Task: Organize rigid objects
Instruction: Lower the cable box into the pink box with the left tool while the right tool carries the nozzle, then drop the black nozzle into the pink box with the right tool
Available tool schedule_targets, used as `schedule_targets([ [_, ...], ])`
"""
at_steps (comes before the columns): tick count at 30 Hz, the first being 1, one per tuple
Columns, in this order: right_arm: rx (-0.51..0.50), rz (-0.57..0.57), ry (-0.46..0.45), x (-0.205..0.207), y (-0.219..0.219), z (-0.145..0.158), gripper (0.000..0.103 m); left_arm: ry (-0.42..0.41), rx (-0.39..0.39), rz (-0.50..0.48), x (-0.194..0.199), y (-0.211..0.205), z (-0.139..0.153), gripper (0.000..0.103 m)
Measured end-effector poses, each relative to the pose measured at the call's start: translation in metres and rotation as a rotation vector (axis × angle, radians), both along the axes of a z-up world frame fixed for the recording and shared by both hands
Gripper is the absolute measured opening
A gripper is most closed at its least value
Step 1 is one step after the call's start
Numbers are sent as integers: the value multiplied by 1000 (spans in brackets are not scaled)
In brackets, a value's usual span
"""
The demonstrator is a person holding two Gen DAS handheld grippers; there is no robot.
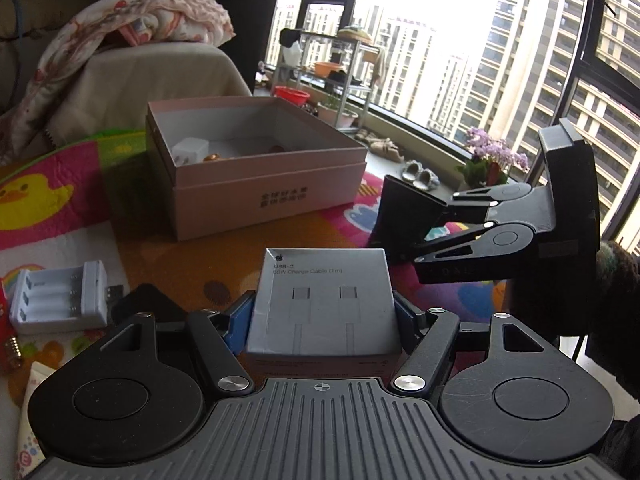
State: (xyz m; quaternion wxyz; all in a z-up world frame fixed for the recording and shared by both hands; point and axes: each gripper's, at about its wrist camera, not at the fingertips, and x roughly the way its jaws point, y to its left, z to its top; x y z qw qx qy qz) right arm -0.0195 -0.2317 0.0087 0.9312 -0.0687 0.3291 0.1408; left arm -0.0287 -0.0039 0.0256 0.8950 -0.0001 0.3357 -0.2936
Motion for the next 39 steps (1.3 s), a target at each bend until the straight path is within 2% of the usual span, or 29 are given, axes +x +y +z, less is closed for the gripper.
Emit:
schedule_targets([
  [2, -24, 15, -2, -5, 3, 3, 48, 9, 8, -3, -1, -1, -4, 74],
  [6, 35, 27, -25, -13, -5, 27, 48, 11, -36, 8, 11, 4, 3, 74],
  [9, 81, 46, -82, 0, -8, 64, 48, -88, -53, 26, 37, 3, 33, 74],
  [13, 115, 26, -145, 58, -1, 112, 48, -235, -63, 96, 98, 0, 74, 74],
  [14, 124, 0, -149, 78, 1, 119, 27, -251, -79, 107, 115, 0, 78, 75],
  [15, 128, -25, -146, 95, 3, 124, 18, -251, -98, 112, 138, -1, 80, 75],
  [16, 138, -45, -149, 112, 4, 128, 17, -229, -112, 127, 157, -1, 80, 75],
  [18, 128, -66, -164, 137, 6, 128, 28, -141, -136, 175, 193, -1, 74, 74],
  [19, 114, -97, -155, 145, 5, 126, 50, -105, -141, 185, 202, 0, 69, 74],
  [20, 112, -131, -156, 148, 1, 123, 65, -77, -143, 186, 208, 2, 64, 73],
  [21, 125, -153, -160, 146, -4, 119, 67, -64, -136, 181, 209, 3, 58, 73],
  [23, 140, -164, -149, 132, -16, 108, 68, -88, -117, 186, 202, 7, 51, 73],
  [26, 136, -170, -153, 102, -28, 91, 71, -111, -151, 229, 187, 23, 46, 73],
  [28, 138, -130, -143, 79, -32, 80, 72, -106, -182, 237, 166, 33, 44, 73],
  [32, 122, 10, -80, 38, -29, 59, 82, -112, -158, 210, 117, 34, 42, 73],
  [36, 60, -46, -32, 25, -21, 30, 82, -103, -163, 176, 68, 27, 34, 73],
  [39, 84, -92, 6, 32, -24, 12, 82, -90, -161, 154, 42, 19, 24, 73],
])
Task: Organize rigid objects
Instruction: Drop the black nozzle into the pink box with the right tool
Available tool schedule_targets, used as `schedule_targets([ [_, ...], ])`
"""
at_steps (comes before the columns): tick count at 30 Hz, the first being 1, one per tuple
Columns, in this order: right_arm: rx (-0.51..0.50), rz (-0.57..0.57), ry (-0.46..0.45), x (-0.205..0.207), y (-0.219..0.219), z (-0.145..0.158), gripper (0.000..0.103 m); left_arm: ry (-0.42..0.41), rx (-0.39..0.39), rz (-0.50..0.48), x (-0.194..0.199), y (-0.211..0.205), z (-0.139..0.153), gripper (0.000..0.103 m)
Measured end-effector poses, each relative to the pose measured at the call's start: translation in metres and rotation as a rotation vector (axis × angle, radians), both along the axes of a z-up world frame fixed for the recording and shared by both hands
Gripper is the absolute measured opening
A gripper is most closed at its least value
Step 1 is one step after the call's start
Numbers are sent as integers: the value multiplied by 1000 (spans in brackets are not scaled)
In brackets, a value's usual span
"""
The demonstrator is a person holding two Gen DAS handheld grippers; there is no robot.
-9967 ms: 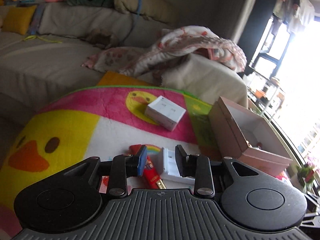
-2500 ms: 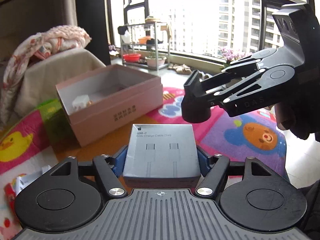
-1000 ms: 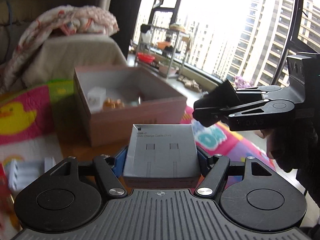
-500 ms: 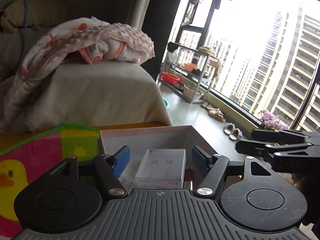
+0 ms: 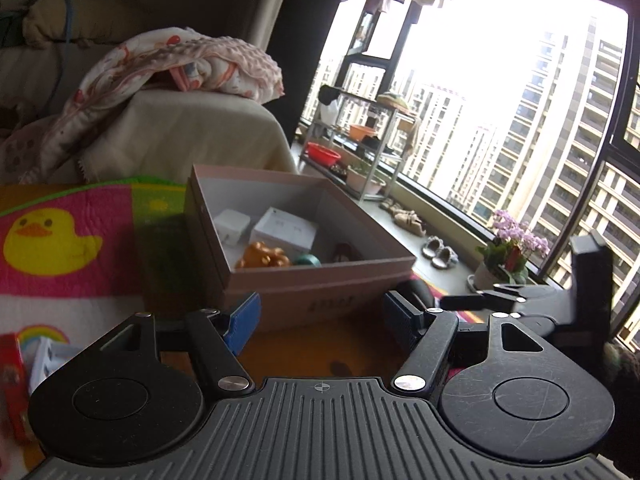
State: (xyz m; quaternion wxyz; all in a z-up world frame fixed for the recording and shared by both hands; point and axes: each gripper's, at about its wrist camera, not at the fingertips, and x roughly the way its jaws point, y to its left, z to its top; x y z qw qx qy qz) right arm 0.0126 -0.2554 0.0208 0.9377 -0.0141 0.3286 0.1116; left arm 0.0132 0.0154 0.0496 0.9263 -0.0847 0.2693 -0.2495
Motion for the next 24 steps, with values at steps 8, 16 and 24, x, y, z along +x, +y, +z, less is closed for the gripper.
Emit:
schedule_targets([
  [8, 116, -6, 37, 21, 2, -7, 82, 42, 23, -77, -39, -21, -32, 73],
  [16, 84, 40, 102, 27, 16, -3, 48, 31, 45, -66, -43, -20, -36, 73],
  [24, 104, 104, -52, 1, 28, 63, 46, 29, 6, 1, -43, -2, -27, 73],
])
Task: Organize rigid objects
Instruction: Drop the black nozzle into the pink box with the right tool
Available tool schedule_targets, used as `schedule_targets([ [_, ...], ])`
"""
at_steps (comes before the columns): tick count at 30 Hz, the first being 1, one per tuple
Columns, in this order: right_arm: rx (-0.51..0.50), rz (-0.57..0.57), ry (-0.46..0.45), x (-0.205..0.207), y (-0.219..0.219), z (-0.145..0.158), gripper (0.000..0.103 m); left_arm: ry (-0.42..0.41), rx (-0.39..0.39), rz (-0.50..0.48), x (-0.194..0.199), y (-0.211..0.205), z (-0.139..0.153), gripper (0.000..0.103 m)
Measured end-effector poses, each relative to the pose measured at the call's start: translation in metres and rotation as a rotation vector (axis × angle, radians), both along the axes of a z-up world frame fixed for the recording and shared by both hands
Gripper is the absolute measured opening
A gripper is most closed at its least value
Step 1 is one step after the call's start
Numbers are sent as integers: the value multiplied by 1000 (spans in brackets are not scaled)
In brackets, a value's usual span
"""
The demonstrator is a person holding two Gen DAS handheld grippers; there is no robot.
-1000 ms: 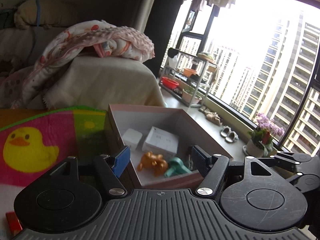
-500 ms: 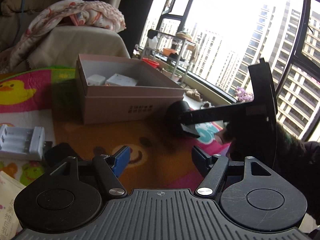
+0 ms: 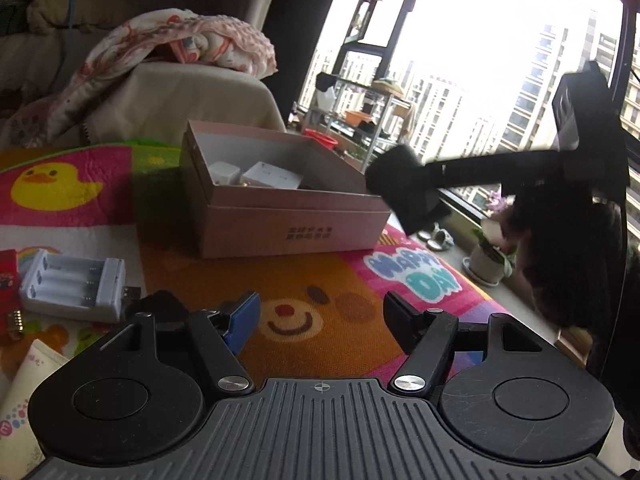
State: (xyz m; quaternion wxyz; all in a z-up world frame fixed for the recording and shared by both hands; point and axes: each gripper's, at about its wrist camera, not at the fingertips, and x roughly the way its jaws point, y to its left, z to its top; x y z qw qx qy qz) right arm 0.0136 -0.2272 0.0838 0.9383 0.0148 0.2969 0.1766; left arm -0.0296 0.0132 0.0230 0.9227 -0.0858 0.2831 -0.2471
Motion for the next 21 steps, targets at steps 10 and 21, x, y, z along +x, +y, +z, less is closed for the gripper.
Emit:
schedule_targets([
  [10, -22, -61, -152, 56, 20, 43, 84, -4, -17, 75, -1, 24, 0, 73],
  [21, -88, 204, 26, -34, 93, -61, 84, 55, -119, 507, 21, 138, 20, 73],
])
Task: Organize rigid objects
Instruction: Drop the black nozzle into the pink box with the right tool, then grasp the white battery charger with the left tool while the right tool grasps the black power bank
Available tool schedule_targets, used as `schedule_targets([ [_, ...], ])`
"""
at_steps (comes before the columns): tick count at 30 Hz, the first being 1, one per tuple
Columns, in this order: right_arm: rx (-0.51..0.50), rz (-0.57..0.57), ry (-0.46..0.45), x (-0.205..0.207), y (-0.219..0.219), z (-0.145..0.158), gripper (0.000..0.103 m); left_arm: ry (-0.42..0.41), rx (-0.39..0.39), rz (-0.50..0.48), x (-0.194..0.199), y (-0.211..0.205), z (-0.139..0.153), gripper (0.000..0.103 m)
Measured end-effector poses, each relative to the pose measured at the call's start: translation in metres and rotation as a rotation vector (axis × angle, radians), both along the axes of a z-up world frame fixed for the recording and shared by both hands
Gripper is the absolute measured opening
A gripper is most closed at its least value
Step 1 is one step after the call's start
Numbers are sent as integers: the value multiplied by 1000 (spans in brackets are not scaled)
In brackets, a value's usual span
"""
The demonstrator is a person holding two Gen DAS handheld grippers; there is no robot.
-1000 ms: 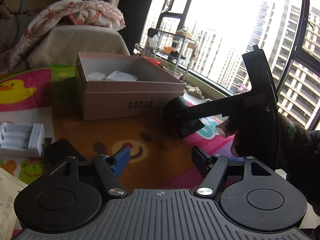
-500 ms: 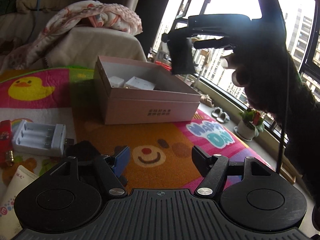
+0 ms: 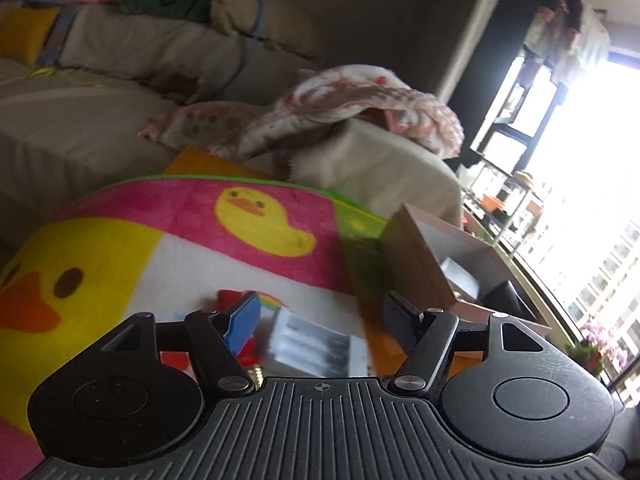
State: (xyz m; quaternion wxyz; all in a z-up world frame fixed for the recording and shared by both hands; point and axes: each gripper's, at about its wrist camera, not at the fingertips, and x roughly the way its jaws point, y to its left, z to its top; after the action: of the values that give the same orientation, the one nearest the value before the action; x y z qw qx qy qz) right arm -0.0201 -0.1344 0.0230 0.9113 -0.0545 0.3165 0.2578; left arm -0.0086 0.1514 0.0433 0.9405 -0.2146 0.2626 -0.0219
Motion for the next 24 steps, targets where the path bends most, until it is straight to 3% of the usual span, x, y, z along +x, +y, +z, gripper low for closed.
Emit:
schedule_targets([
  [3, 24, 84, 51, -3, 27, -3, 84, 31, -49, 33, 3, 17, -3, 73],
  [7, -4, 118, 13, 3, 59, 0, 84, 62, -35, -22, 5, 15, -8, 73],
  [9, -20, 129, 24, 10, 67, -2, 78, 79, -42, -42, 7, 11, -11, 73],
  [10, -29, 136, 41, 12, 68, -4, 68, 87, -44, -43, 8, 10, -13, 73],
  [12, -42, 142, 13, 7, 64, -4, 59, 98, -47, -37, 10, 9, -18, 73],
  [14, -58, 150, -1, -1, 55, -3, 39, 107, -54, -28, 12, 9, -21, 73],
  [19, -81, 67, -16, -16, 11, -5, 39, 104, -71, -92, 18, -3, -22, 69],
  [24, -74, -71, -11, -18, -34, -8, 39, 142, -63, -253, 31, -41, -31, 69],
])
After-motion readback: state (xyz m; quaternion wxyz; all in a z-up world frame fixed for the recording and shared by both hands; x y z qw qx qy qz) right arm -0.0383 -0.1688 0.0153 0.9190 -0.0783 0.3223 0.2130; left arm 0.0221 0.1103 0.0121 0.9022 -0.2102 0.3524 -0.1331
